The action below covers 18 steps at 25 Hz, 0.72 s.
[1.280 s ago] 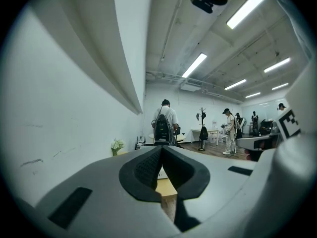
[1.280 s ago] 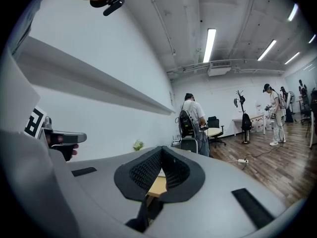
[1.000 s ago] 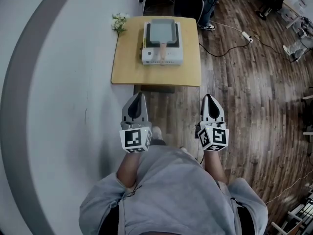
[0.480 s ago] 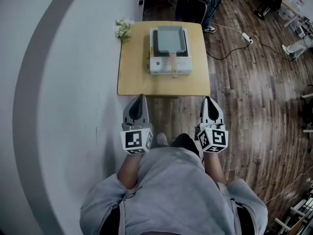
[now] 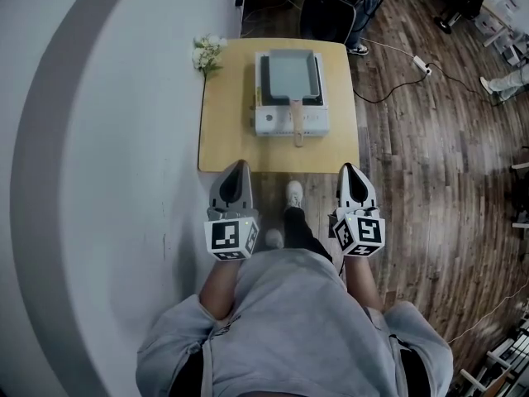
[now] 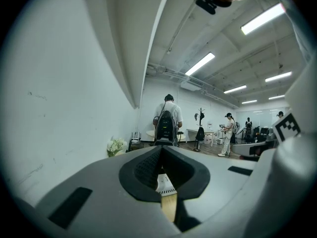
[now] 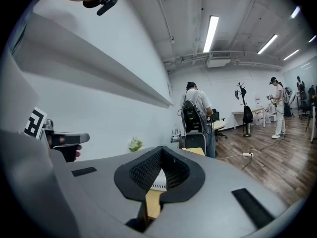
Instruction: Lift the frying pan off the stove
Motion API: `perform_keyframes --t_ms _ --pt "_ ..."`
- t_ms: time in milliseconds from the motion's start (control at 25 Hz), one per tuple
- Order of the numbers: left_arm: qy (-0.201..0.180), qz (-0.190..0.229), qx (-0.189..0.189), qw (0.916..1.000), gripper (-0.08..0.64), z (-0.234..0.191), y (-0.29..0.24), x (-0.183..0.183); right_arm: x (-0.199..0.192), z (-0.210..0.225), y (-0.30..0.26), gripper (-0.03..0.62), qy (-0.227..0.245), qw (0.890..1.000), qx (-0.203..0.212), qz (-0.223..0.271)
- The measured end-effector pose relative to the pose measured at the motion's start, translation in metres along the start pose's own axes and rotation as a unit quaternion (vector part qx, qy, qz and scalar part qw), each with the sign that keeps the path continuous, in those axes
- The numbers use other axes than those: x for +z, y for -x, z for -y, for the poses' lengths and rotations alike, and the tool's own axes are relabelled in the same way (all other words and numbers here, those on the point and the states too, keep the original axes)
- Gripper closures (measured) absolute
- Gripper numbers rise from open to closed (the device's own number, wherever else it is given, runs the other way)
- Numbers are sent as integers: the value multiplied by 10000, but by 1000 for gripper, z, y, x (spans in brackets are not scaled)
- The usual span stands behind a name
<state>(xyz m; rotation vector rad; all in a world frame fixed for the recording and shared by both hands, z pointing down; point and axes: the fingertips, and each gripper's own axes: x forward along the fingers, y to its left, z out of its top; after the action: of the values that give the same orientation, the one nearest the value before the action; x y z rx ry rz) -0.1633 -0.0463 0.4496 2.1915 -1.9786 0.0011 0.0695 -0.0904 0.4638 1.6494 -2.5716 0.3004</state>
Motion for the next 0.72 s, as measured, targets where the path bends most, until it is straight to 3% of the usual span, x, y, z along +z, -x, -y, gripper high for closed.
perform_keyframes --t_ms 400,720 --pt "81 -62 12 9999 558 -10 -75 3 0 12 -81 594 -56 9990 409 -168" --pt "157 -172 -75 9997 558 -7 -132 4 3 32 -131 594 -124 9986 464 -216"
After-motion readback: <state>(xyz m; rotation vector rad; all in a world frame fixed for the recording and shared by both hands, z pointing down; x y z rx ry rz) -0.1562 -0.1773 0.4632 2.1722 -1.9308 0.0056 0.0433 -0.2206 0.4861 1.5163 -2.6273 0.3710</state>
